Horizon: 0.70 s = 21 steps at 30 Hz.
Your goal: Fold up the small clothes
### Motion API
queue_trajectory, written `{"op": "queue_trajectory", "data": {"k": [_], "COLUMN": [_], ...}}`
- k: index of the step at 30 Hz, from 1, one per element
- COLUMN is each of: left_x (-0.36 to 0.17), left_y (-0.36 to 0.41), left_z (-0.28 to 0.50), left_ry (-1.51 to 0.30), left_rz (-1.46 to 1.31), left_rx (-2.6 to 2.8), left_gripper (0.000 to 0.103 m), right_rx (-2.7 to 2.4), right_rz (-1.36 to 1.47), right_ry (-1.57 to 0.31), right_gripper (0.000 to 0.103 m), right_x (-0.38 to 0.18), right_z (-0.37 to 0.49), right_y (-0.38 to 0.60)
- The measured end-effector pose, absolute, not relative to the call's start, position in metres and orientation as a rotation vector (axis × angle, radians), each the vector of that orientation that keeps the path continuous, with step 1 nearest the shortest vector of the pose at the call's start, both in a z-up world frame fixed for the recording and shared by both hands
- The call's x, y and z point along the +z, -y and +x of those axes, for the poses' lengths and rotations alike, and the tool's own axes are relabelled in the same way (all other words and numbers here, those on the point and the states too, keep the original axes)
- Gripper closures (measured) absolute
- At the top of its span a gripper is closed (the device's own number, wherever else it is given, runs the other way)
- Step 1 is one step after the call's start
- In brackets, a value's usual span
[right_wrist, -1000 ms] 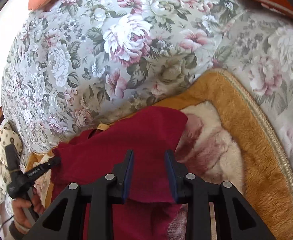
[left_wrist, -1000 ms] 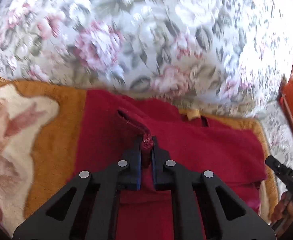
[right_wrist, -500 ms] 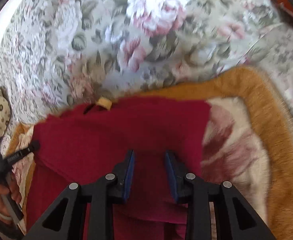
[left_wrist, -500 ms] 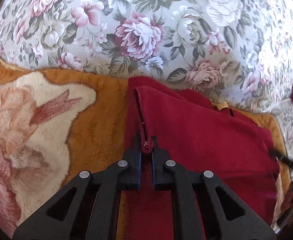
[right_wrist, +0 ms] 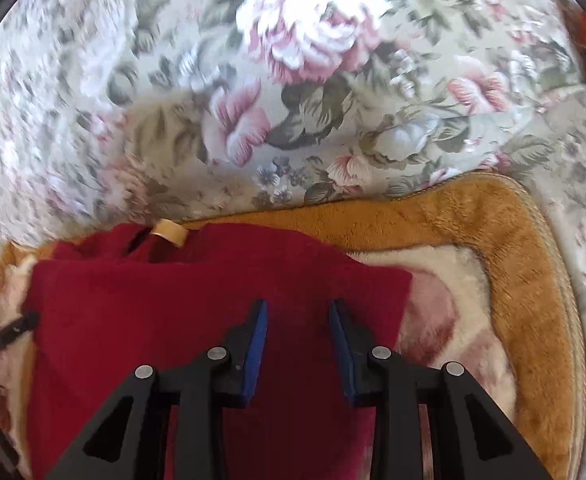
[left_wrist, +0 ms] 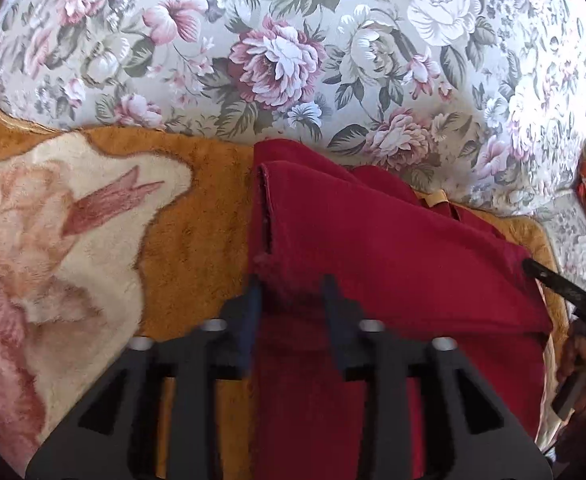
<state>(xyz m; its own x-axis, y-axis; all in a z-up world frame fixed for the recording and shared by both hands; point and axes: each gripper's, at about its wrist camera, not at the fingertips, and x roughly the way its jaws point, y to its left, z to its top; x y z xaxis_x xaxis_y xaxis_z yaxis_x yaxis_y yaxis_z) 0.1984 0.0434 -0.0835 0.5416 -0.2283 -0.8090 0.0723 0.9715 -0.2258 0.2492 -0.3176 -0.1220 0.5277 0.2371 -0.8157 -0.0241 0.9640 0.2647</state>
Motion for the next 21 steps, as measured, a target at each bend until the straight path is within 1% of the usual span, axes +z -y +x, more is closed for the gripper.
{"op": "queue_trajectory", "data": {"k": [1, 2, 6, 10, 12, 15, 18, 19, 20, 21], "left_x": [-0.081, -0.079, -0.087, -0.105, -0.111, -0.110, -0.110, -0.111, -0.111, -0.112], "left_y": [-0.045, -0.046, -0.048, -0.046, -0.045, -0.041, -0.043, -0.043, -0.042, -0.041], "left_z": [0.193, 0.185, 0.161, 0.143, 0.132, 0.121, 0.118, 0.117, 0.117, 0.116], "left_ry": [-0.979, -0.973, -1.010, -1.074, -1.076, -1.056, -1.066, -1.068, -1.066, -1.064], "left_rz": [-0.177, -0.186, -0.165, -0.146, -0.144, -0.107, -0.134, -0.134, -0.129, -0.123], "left_rx": [-0.190, -0.207, -0.217, -0.216, -0.210, -0.197, -0.198, -0.196, -0.195, -0.192], "left_gripper": [0.047, 0.045, 0.045, 0.045, 0.045, 0.045, 0.045, 0.044, 0.044, 0.044], "right_rx": [0.170, 0.174, 0.155, 0.170, 0.173, 0.201, 0.218, 0.222, 0.198, 0.137], "right_rz": [0.248, 0.256, 0.282, 0.436, 0.507, 0.496, 0.491, 0.471, 0.428, 0.352], "right_ry": [-1.003, -1.008, -1.036, -1.045, -1.040, -1.102, -1.072, -1.050, -1.038, -1.031], "right_gripper": [0.073, 0.073, 0.071, 0.070, 0.066, 0.065, 0.066, 0.068, 0.088, 0.092], "right_x": [-0.116, -0.114, -0.112, -0.121, -0.126, -0.138, -0.134, -0.133, -0.133, -0.134], "right_z": [0.238, 0.229, 0.184, 0.159, 0.152, 0.154, 0.151, 0.151, 0.152, 0.155], "right_y": [0.322, 0.325, 0.340, 0.362, 0.368, 0.358, 0.352, 0.349, 0.347, 0.346]}}
